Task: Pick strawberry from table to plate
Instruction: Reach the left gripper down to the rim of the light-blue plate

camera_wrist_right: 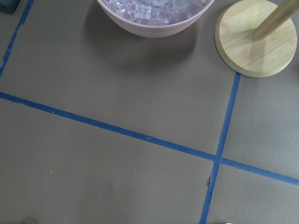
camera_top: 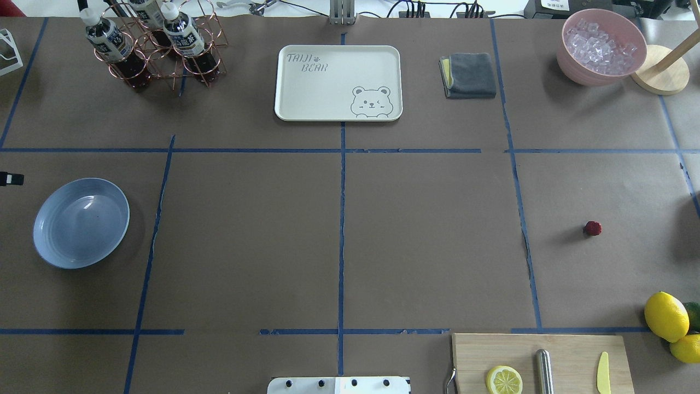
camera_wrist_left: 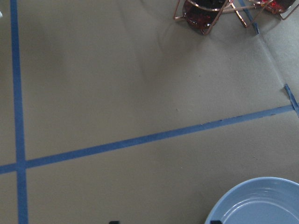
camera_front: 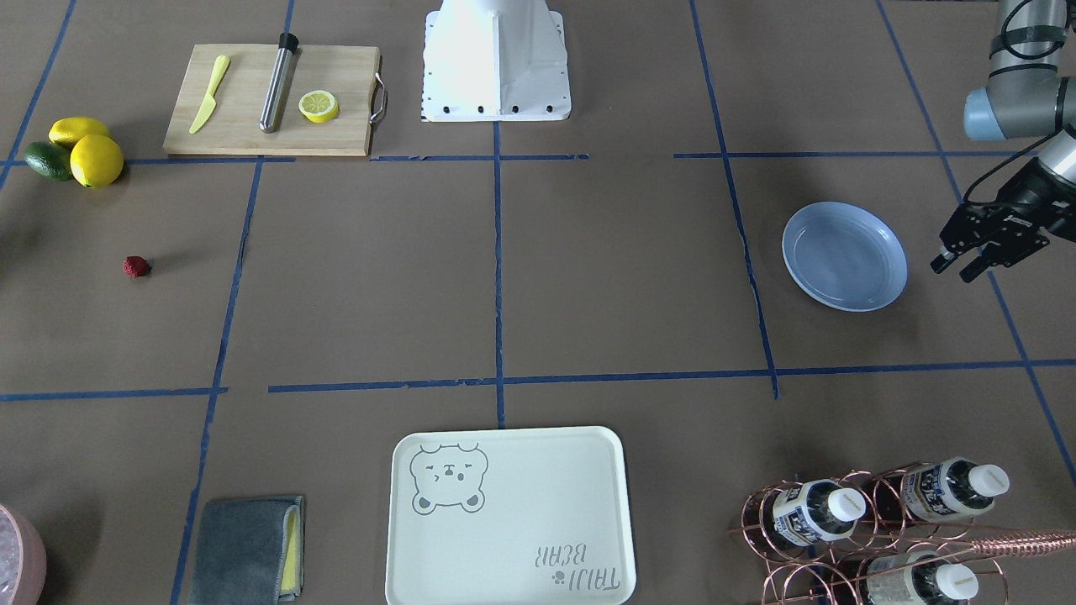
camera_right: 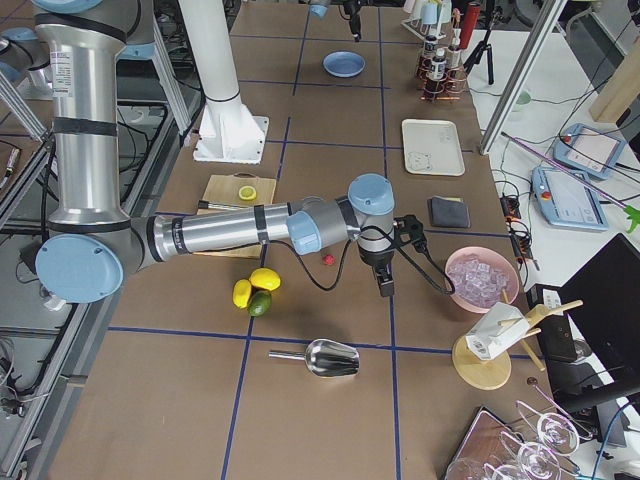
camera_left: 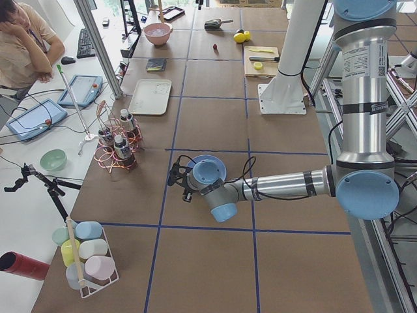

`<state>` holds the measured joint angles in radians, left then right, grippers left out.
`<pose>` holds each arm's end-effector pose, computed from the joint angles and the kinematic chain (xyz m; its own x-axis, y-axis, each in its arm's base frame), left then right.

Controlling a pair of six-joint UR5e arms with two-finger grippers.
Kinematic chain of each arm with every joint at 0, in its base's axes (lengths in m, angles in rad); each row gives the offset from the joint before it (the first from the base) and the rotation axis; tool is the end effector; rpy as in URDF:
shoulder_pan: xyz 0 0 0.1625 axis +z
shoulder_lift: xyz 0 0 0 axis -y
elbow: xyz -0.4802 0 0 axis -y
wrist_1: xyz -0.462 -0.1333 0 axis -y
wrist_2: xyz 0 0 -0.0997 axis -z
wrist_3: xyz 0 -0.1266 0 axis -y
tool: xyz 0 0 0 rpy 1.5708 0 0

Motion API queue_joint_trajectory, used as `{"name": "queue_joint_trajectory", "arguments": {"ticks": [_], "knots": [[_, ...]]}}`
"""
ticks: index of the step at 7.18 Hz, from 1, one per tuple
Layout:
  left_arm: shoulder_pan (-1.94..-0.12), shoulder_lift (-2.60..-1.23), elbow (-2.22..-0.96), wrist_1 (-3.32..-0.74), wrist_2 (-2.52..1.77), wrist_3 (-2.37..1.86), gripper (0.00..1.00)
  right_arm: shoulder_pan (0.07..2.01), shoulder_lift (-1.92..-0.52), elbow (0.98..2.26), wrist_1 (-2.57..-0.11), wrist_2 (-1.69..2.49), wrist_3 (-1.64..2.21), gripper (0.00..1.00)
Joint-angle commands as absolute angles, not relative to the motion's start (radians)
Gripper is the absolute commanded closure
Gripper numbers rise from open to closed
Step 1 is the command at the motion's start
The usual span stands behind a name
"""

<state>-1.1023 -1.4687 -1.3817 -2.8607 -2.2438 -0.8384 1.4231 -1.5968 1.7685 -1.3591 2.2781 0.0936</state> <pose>0.1912 -0.4982 0.7426 0.4901 0.1896 -0.8508 0.1794 0.9332 0.3113 -0.0336 -0.5725 0.6156 0.7257 -0.2650 0.6349 0.0689 0.9462 0.3161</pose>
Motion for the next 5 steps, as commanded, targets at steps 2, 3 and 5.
{"name": "queue_joint_trajectory", "arguments": {"ticks": [2, 3, 5], "knots": [[-0.984, -1.459, -1.353, -2.954, -2.180, -0.888, 0.41, 1.424, -1.598, 1.769, -1.359, 2.278, 0.095, 0.00], [-0.964, -1.457, -1.351, -2.964, -2.178, -0.887, 0.47, 1.424, -1.598, 1.770, -1.361, 2.278, 0.095, 0.00], [-0.957, -1.457, -1.350, -2.964, -2.177, -0.885, 0.84, 1.424, -1.600, 1.769, -1.361, 2.278, 0.095, 0.00]]}}
